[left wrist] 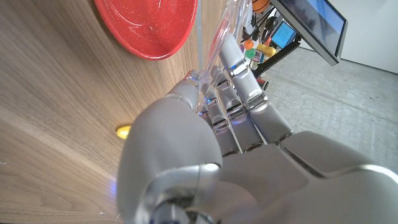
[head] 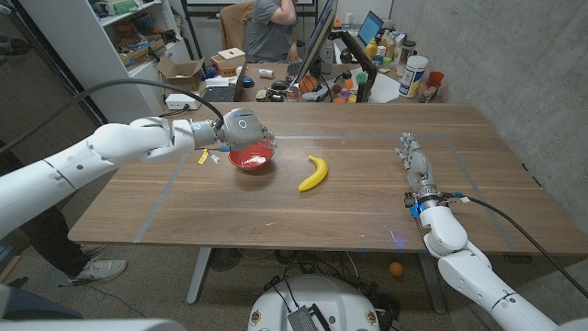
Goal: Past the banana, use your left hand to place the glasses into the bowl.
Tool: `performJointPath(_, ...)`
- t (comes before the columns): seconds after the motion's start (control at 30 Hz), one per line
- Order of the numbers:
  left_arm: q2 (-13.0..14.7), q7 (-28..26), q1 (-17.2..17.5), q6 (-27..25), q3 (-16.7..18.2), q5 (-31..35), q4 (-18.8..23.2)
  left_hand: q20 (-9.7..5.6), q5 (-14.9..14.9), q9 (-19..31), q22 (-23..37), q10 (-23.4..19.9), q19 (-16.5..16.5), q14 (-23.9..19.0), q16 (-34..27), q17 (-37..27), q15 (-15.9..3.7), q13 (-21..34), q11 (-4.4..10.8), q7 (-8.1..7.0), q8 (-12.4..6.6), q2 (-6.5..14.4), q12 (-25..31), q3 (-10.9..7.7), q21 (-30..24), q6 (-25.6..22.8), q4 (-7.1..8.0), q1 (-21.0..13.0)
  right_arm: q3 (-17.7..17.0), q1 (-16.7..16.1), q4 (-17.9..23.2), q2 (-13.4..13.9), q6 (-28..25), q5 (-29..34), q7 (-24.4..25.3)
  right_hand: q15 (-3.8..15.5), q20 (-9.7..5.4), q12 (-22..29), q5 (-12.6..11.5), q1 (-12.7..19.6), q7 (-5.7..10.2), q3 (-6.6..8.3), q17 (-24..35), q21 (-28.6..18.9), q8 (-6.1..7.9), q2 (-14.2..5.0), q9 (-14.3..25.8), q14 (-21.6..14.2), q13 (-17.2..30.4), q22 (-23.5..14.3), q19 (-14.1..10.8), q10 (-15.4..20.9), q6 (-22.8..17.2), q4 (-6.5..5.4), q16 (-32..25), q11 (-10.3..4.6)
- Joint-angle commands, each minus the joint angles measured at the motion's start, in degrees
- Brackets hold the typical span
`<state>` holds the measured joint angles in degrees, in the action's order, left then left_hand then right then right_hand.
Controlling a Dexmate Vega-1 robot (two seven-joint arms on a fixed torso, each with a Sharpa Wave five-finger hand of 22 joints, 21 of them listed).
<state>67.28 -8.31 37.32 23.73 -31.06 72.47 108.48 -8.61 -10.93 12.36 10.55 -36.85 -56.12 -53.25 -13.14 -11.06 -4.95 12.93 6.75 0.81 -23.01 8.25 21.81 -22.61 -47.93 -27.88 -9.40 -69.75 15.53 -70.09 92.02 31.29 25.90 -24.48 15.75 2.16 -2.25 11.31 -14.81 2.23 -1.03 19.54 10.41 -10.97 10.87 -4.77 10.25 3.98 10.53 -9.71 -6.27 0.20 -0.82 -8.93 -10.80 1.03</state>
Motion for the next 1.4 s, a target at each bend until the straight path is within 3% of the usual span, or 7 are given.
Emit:
performJointPath(0.03,-0.1,0.0,-0.9,-0.3,-0.4,0.7,-1.7,-1.67,-0.4,0.2,0.2,-1.0,0.4,-3.5,0.0,-0.2,-8.79,0.3,0.55,1.2,0.15,0.7,0.2,-2.52,-0.5,-2.2,2.06,0.2,0.1,0.0,-0.1,0.1,0.4,0.0,0.0,0.47,-3.58,-0.2,-0.4,0.1,-0.4,0.37,0.0,0.0,-0.08,-2.83,0.1,0.0,0.3,-0.2,0.2,0.3,-0.2,0.19,0.1,0.25)
performJointPath(0.67,0.5,-8.0,-4.1,-0.5,-4.2,9.2,-6.1,-1.73,-0.4,0.3,0.1,-1.6,1.0,-3.7,0.2,-0.2,-8.83,0.4,0.69,0.8,0.32,0.4,0.1,-2.74,-0.7,-3.2,1.88,0.5,-0.2,-0.5,0.3,0.3,0.4,-0.1,0.0,0.44,-3.62,-0.2,-0.4,0.1,-0.41,0.37,0.0,-0.1,-0.08,-2.82,0.1,-0.1,0.3,-0.2,0.2,0.3,-0.2,0.19,0.1,0.26)
performJointPath(1.2,-0.1,-8.9,-6.6,-0.7,-6.0,7.8,-11.2,-1.6,-0.4,0.3,0.1,-1.7,1.4,-3.5,0.4,-0.2,-8.76,0.5,0.86,0.53,0.62,0.3,-0.2,-2.88,-0.8,-3.5,1.95,1.0,-0.5,-1.2,1.4,0.7,-0.3,0.3,0.7,0.39,-3.66,-0.2,-0.4,0.1,-0.44,0.37,0.0,-0.1,-0.09,-2.81,0.1,-0.1,0.3,-0.2,0.2,0.3,-0.1,0.17,0.1,0.2)
performJointPath(1.4,0.0,-9.2,-7.4,-1.9,-7.2,10.3,-12.1,-1.56,-0.4,0.3,0.1,-1.8,1.6,-3.5,0.5,-0.2,-8.78,0.6,1.15,0.42,0.69,0.3,-0.2,-2.88,-0.9,-3.7,1.98,1.2,-0.3,-0.7,1.0,0.5,-0.4,0.2,0.4,0.41,-3.64,-0.2,-0.4,0.1,-0.44,0.37,0.0,-0.1,-0.09,-2.81,0.1,-0.1,0.3,-0.2,0.2,0.2,-0.1,0.17,0.1,0.34)
